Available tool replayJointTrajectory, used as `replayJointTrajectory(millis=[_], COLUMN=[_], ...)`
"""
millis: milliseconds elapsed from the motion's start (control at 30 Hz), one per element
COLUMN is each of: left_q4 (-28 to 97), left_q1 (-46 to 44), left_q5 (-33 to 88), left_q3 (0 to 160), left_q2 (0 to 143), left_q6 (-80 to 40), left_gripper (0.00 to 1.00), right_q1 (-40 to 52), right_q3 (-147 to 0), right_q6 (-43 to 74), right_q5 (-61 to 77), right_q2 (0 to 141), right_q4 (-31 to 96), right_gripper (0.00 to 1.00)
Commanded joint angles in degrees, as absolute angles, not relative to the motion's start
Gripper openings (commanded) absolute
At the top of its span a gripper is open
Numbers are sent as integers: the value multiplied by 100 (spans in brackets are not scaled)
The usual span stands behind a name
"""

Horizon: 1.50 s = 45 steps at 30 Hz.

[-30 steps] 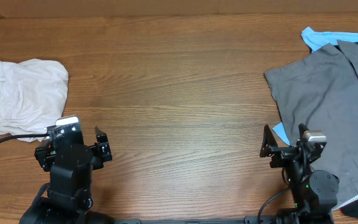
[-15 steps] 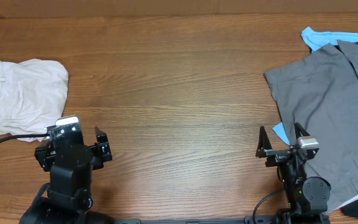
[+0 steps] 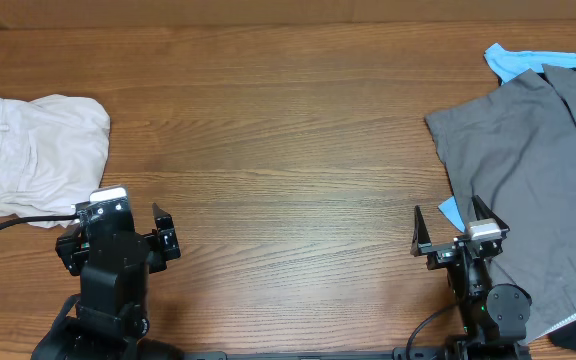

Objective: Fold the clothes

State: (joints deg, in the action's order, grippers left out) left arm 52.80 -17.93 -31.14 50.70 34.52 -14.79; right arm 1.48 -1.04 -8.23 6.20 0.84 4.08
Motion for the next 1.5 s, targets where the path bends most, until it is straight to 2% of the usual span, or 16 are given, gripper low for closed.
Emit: replayJointTrajectory(millis=[0, 833, 967, 1100, 1233, 1300, 1467], left_q4=[5293, 5288, 5328, 5304, 4748, 3909, 2805], left_q1=[-1831, -1817, -1426, -862, -360, -220, -215], left_q5=[-3162, -3159, -3124, -2185, -1129, -729, -399], left_q3=[5083, 5083, 5083, 5013, 4410, 3614, 2165], left_q2=[3406, 3400, 3400, 3312, 2893, 2458, 1470], left_q6=[-1431, -1433, -1420, -1406, -792, -456, -469], left_gripper=[100, 100, 100, 100, 100, 100, 100], right_q1=[106, 106, 106, 106, 106, 104, 106], right_q3=[-45, -45, -45, -45, -45, -45, -45], right_q6=[-904, -904, -904, -904, -904, -904, -904], right_q5=[674, 674, 674, 674, 674, 674, 674], right_q2=[16, 16, 16, 16, 16, 16, 16], right_q4=[395, 395, 395, 395, 395, 395, 395], right_gripper=[100, 100, 100, 100, 100, 100, 100])
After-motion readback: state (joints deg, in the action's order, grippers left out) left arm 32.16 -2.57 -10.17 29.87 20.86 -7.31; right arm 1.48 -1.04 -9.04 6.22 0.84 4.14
